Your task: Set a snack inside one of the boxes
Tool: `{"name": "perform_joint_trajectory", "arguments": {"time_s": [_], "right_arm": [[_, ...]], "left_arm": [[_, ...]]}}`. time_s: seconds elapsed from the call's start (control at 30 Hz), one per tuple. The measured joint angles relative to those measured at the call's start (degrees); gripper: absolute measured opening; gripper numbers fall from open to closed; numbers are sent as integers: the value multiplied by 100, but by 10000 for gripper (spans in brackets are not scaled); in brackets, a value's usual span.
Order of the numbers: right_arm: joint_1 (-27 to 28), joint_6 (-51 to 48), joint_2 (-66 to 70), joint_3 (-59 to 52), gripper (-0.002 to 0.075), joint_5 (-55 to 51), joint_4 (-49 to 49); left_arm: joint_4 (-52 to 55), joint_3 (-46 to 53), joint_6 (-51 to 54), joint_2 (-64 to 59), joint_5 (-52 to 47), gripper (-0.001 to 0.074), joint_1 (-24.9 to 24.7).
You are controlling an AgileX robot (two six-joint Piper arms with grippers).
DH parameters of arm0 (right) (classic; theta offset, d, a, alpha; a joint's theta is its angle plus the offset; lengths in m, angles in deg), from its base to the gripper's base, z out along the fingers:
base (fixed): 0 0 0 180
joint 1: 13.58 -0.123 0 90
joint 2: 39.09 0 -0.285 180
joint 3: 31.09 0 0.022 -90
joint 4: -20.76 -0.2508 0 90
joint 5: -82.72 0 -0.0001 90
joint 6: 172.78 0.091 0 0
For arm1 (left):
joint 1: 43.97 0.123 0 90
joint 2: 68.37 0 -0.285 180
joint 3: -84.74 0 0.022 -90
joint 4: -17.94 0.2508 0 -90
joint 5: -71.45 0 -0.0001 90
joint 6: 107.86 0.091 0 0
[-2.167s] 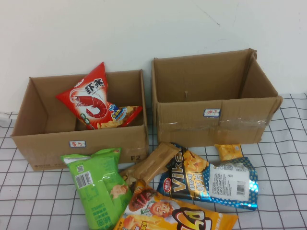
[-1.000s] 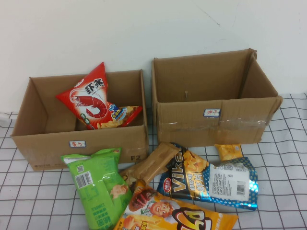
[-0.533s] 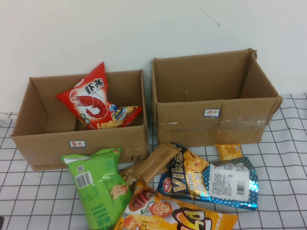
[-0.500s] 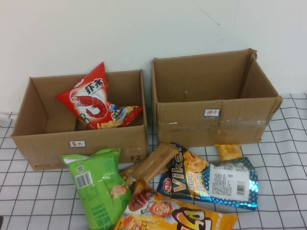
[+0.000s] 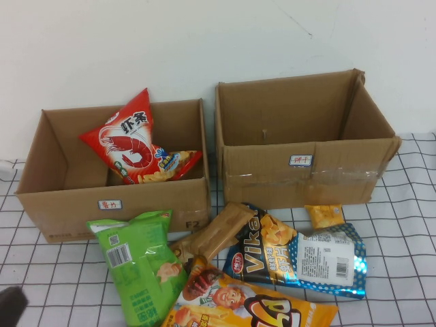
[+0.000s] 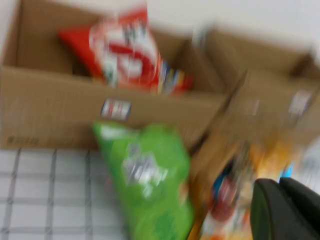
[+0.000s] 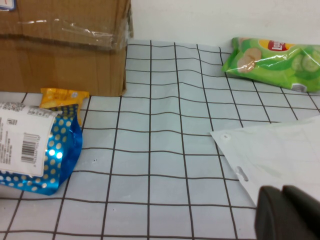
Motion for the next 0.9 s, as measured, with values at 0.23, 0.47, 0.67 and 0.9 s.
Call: {"name": "perform_joint_trajectory", "arguments": {"time_s": [0.23, 0.47, 0.67, 0.9], "right_arm": [[0, 0, 0, 0, -1, 0, 0], [0, 0, 0, 0, -1, 0, 0], [0, 0, 0, 0, -1, 0, 0], [0, 0, 0, 0, -1, 0, 0]], "left_arm": [[362, -1227, 1722, -2219, -952, 13, 0], [222, -2169, 2211, -4312, -967, 316, -258], [-185, -2691, 1962, -5959, -846, 640, -422], [-590, -2796, 1731, -7207, 73, 662, -422]]}}
